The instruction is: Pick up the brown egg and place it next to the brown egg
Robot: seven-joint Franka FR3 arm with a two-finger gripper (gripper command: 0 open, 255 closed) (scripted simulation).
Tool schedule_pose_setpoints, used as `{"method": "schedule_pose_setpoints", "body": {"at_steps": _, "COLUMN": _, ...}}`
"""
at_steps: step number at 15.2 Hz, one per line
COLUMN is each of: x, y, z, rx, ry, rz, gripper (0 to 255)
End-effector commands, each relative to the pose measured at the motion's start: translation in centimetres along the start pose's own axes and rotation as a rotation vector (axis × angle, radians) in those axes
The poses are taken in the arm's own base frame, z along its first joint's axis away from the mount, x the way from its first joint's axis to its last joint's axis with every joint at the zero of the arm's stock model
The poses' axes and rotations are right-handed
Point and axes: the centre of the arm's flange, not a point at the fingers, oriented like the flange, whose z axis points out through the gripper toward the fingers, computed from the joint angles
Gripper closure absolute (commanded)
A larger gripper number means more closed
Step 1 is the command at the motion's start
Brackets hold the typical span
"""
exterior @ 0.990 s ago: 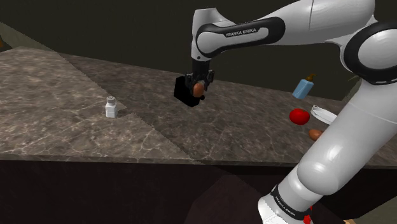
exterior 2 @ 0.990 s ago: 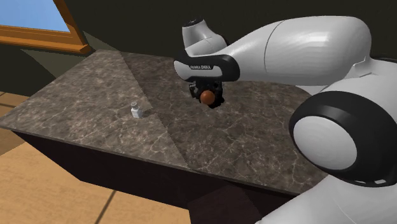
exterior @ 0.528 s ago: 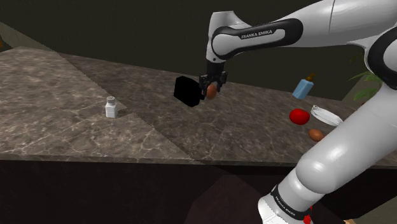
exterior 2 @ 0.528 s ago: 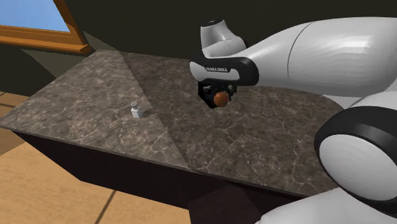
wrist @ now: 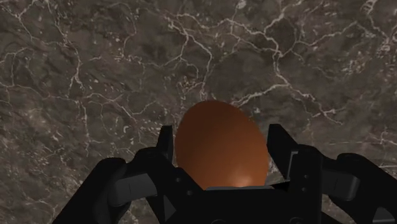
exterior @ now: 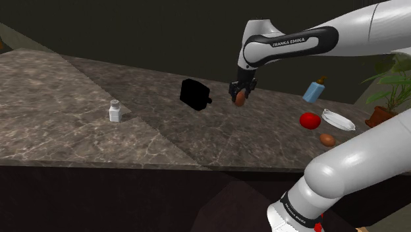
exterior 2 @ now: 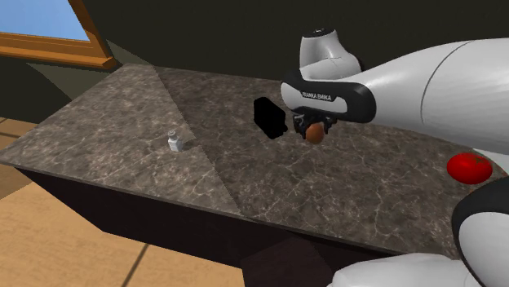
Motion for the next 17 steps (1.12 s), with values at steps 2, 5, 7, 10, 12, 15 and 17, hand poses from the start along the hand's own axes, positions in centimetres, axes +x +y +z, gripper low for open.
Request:
{"method": "schedule_pose_setpoints", "body": {"at_steps": 2, "x": -1.7, "y": 3.4, "z": 0.8, "rx": 0.0, "ry": 0.001, "rz": -0.001, "gripper": 255}}
{"method": "schedule_pose_setpoints", "body": {"at_steps": 5, "x": -3.4, "y": 6.9, "z": 1.4, "rx": 0.0, "ry": 0.001, "rz": -0.001, "gripper": 255}}
{"method": "schedule_pose_setpoints", "body": {"at_steps": 7, "x": -4.5, "y": 9.3, "z": 1.9, "rx": 0.0, "ry": 0.0, "rz": -0.001, "gripper": 255}}
{"method": "schedule_pose_setpoints", "body": {"at_steps": 10, "x": -6.1, "y": 12.8, "z": 2.6, "rx": 0.0, "ry": 0.001, "rz": -0.001, "gripper": 255}}
{"method": "schedule_pose_setpoints", "body": {"at_steps": 12, "x": -7.2, "y": 15.2, "z": 3.0, "rx": 0.0, "ry": 0.001, "rz": -0.001, "gripper": 255}}
{"method": "schedule_pose_setpoints", "body": {"at_steps": 15, "x": -8.8, "y": 18.7, "z": 3.7, "rx": 0.0, "ry": 0.001, "rz": -0.001, "gripper": 255}}
{"method": "schedule_pose_setpoints", "body": {"at_steps": 17, "x": -9.9, "y": 21.1, "z": 4.1, "rx": 0.0, "ry": 0.001, "rz": -0.001, "gripper": 255}}
